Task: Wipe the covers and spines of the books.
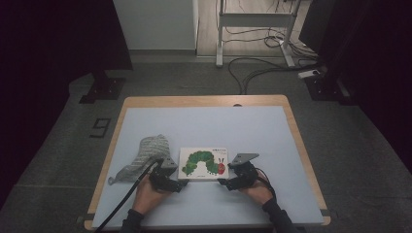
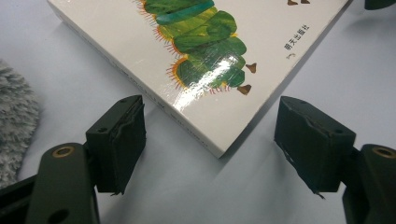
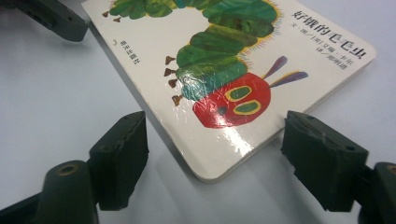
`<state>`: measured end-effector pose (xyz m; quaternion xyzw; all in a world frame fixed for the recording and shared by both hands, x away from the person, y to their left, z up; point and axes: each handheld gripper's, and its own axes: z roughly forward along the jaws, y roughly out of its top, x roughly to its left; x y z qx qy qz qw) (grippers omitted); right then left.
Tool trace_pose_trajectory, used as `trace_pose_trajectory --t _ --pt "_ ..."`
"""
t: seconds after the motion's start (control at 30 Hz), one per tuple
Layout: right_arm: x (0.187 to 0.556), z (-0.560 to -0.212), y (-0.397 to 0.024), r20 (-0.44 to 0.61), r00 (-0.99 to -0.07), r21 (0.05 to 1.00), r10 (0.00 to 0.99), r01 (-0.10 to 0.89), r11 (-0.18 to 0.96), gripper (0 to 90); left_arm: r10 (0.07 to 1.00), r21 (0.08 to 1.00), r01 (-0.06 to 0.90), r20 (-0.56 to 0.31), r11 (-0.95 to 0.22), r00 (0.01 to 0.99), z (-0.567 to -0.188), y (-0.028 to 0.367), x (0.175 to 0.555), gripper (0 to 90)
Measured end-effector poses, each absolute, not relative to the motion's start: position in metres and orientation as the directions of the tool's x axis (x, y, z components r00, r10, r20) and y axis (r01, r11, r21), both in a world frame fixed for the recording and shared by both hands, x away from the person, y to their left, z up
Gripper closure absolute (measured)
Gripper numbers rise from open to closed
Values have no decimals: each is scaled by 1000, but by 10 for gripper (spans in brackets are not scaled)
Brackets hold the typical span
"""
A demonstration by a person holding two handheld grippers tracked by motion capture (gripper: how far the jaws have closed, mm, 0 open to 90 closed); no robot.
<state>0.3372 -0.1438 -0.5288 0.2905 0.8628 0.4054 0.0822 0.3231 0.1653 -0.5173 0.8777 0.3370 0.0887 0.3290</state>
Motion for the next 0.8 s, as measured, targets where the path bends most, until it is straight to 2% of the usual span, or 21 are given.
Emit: trace_pose_trajectory --t 0.17,0.27,0.43,0.67,0.8 --pt "336 -530 -142 38 -814 739 580 413 531 252 650 634 516 -27 -576 759 -517 165 322 301" --pt "335 -531 -139 15 -815 740 580 399 541 248 645 636 505 -14 -584 764 -518 165 322 302" --pt "339 -532 -139 15 -810 746 586 400 533 264 654 651 502 -11 -570 756 -519 165 325 314" --pt "345 -532 -139 15 -803 748 596 404 526 269 662 656 505 -11 -561 749 -520 165 329 312" --pt "345 -532 -139 24 -801 750 598 410 519 264 670 654 517 -20 -553 742 -520 165 330 259"
